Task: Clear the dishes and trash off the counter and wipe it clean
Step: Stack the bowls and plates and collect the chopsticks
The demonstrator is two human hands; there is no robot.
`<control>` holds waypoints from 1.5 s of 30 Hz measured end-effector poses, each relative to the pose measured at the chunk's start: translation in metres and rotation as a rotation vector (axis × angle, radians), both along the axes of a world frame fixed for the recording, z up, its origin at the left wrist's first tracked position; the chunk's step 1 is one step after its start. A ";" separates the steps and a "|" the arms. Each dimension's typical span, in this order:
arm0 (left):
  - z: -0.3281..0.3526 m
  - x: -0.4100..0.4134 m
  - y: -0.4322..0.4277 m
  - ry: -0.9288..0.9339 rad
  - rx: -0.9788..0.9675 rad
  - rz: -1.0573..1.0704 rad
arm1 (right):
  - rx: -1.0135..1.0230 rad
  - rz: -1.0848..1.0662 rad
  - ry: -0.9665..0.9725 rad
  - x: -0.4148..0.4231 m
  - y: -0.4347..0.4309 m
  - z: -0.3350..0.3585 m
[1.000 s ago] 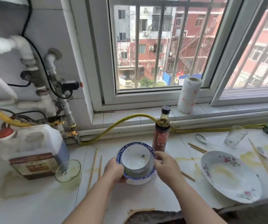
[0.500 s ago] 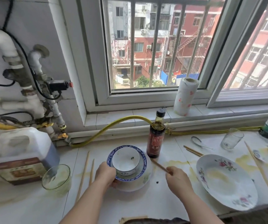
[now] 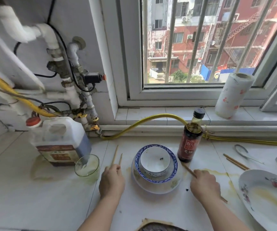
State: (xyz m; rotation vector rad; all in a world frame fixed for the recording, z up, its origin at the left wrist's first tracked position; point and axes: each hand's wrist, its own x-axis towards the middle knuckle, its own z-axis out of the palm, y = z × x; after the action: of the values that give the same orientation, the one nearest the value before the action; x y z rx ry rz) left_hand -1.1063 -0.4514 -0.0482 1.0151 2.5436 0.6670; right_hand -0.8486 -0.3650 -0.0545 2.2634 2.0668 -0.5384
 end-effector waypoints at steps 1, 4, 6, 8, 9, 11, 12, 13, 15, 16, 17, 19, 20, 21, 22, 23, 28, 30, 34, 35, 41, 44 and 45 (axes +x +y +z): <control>-0.003 -0.004 -0.006 0.094 -0.055 -0.054 | 0.002 0.027 -0.040 -0.002 0.000 -0.002; -0.017 -0.011 -0.018 0.253 -0.235 -0.181 | 0.021 0.081 -0.117 -0.005 -0.002 -0.006; -0.022 -0.009 -0.019 0.253 -0.287 -0.189 | 0.013 0.104 -0.134 -0.006 -0.002 -0.007; -0.022 -0.006 -0.017 0.242 -0.285 -0.165 | -0.014 0.090 -0.111 -0.006 -0.002 -0.006; -0.021 -0.005 -0.015 0.235 -0.281 -0.147 | -0.031 0.072 -0.085 -0.007 -0.002 -0.006; -0.019 -0.003 -0.011 0.195 -0.288 -0.099 | -0.062 0.015 -0.014 -0.006 -0.004 -0.006; -0.018 -0.003 -0.009 0.175 -0.299 -0.081 | -0.071 -0.022 0.026 -0.005 -0.006 -0.005; -0.018 -0.003 -0.009 0.155 -0.316 -0.066 | -0.079 -0.052 0.065 -0.005 -0.007 -0.004; -0.020 -0.003 -0.007 0.128 -0.336 -0.062 | -0.083 -0.128 0.151 -0.001 -0.012 -0.002; -0.021 -0.003 -0.007 0.122 -0.338 -0.063 | -0.078 -0.163 0.191 0.000 -0.014 -0.001; -0.020 -0.004 -0.006 0.110 -0.327 -0.058 | -0.068 -0.190 0.228 0.002 -0.016 0.000; -0.018 -0.007 -0.004 0.048 -0.247 -0.017 | -0.038 -0.223 0.299 0.005 -0.020 0.003; -0.016 -0.008 -0.003 0.012 -0.175 0.008 | -0.020 -0.233 0.329 0.005 -0.023 0.004; -0.012 -0.008 -0.002 -0.011 -0.082 0.026 | 0.000 -0.238 0.351 0.005 -0.025 0.005; -0.007 -0.006 -0.001 -0.024 0.023 0.040 | 0.024 -0.241 0.362 0.004 -0.026 0.006; -0.002 -0.003 0.000 -0.032 0.137 0.047 | 0.053 -0.244 0.364 0.003 -0.028 0.007; 0.035 0.024 0.009 -0.094 0.585 -0.136 | 0.218 -0.229 0.373 -0.001 -0.034 0.018; 0.047 0.045 0.013 -0.097 0.679 -0.283 | 0.270 -0.233 0.399 0.004 -0.033 0.024; 0.063 0.103 0.024 -0.157 0.827 -0.526 | 0.345 -0.266 0.444 0.024 -0.024 0.038; 0.068 0.120 0.027 -0.163 0.847 -0.586 | 0.359 -0.279 0.458 0.034 -0.021 0.041; 0.082 0.221 0.066 -0.213 0.439 -0.778 | 0.379 -0.335 0.446 0.117 0.008 0.055; 0.070 0.247 0.091 -0.287 0.227 -0.676 | 0.278 -0.330 0.333 0.158 0.022 0.058; 0.064 0.256 0.100 -0.319 0.193 -0.629 | 0.246 -0.329 0.302 0.175 0.027 0.058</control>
State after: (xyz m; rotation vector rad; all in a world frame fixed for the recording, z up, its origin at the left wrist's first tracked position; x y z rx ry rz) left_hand -0.8498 -0.3515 0.0157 1.5310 1.7692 0.8078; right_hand -0.6738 -0.3376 0.0037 2.8533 1.9822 -0.7151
